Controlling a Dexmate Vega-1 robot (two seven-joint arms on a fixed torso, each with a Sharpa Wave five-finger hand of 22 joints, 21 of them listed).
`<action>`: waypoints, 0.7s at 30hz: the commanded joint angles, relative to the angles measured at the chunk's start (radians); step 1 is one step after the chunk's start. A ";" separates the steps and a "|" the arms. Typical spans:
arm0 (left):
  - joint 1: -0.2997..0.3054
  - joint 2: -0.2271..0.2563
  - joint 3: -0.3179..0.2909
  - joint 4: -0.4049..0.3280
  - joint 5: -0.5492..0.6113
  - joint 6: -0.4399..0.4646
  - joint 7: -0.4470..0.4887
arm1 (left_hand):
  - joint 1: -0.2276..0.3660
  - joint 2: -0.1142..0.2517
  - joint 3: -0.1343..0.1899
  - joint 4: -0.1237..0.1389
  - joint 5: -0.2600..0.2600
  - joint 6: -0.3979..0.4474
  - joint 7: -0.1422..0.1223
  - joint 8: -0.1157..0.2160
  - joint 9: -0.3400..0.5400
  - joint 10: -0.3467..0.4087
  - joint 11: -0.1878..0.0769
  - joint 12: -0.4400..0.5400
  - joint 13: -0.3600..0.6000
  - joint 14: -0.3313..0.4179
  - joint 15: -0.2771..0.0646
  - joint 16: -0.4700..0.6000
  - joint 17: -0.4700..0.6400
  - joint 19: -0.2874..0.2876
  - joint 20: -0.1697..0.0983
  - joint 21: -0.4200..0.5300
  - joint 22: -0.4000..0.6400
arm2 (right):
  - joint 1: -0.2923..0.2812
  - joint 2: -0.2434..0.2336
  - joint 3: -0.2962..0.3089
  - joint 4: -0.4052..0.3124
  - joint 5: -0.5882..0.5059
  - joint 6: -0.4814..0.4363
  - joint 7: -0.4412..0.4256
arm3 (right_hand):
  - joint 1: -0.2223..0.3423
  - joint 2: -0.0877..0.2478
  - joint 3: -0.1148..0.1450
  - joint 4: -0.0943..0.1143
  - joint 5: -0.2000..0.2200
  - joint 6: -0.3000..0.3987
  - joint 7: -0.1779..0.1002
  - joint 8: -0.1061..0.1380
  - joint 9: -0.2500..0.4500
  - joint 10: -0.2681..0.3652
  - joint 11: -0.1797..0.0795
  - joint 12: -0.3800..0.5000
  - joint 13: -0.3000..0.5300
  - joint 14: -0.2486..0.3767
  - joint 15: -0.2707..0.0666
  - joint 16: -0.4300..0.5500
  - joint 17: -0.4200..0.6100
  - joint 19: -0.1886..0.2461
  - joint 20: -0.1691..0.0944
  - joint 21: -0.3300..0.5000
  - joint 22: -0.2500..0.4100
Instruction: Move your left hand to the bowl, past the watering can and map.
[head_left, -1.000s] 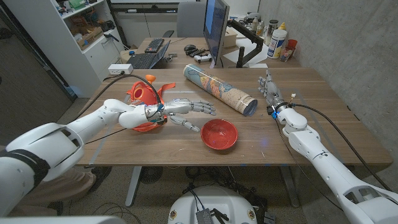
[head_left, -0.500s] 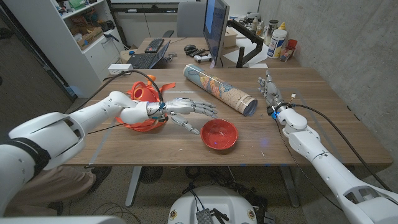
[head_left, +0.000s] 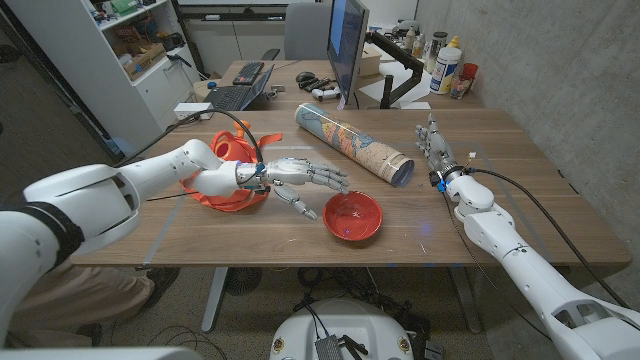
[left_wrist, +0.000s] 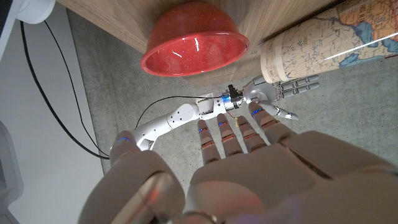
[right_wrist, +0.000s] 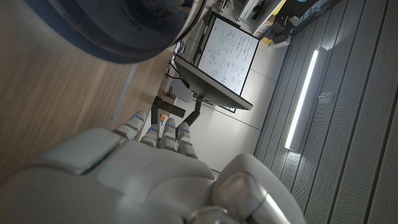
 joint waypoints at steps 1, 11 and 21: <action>-0.040 0.002 0.054 0.008 0.080 0.016 0.093 | 0.010 -0.007 -0.006 -0.001 0.012 0.009 -0.006 0.000 0.001 0.010 -0.004 0.007 0.005 0.013 -0.144 0.005 0.004 0.012 -0.075 0.003 0.001 | 0.012 0.006 -0.006 0.004 -0.006 -0.006 -0.009 | 0.011 0.011 0.001 -0.003 0.006 -0.011 0.004 0.001 0.004 -0.007 0.000 -0.005 0.002 -0.009 -0.002 0.002 0.003 -0.005 -0.004 0.007 0.004; -0.040 -0.002 0.039 -0.001 0.107 -0.011 0.093 | 0.018 -0.009 -0.008 0.000 0.021 0.026 -0.005 0.005 0.001 0.023 -0.005 0.009 0.005 0.029 -0.145 0.008 0.004 0.026 -0.077 0.006 0.001 | 0.013 0.012 -0.005 0.013 -0.004 -0.004 -0.012 | 0.011 0.012 0.002 -0.003 0.006 -0.011 0.005 0.001 0.004 -0.007 0.000 -0.005 0.002 -0.009 -0.002 0.002 0.003 -0.005 -0.003 0.007 0.004; -0.039 0.002 0.034 -0.034 0.149 -0.003 0.093 | 0.024 -0.010 -0.009 0.001 0.027 0.032 -0.006 0.006 0.001 0.025 -0.002 0.008 0.005 0.033 -0.149 0.007 0.004 0.030 -0.083 0.005 0.001 | 0.011 0.011 -0.001 0.018 -0.001 0.005 -0.007 | 0.012 0.012 0.003 -0.004 0.006 -0.012 0.005 0.001 0.004 -0.007 -0.001 -0.005 0.002 -0.010 -0.002 0.002 0.003 -0.005 -0.003 0.008 0.004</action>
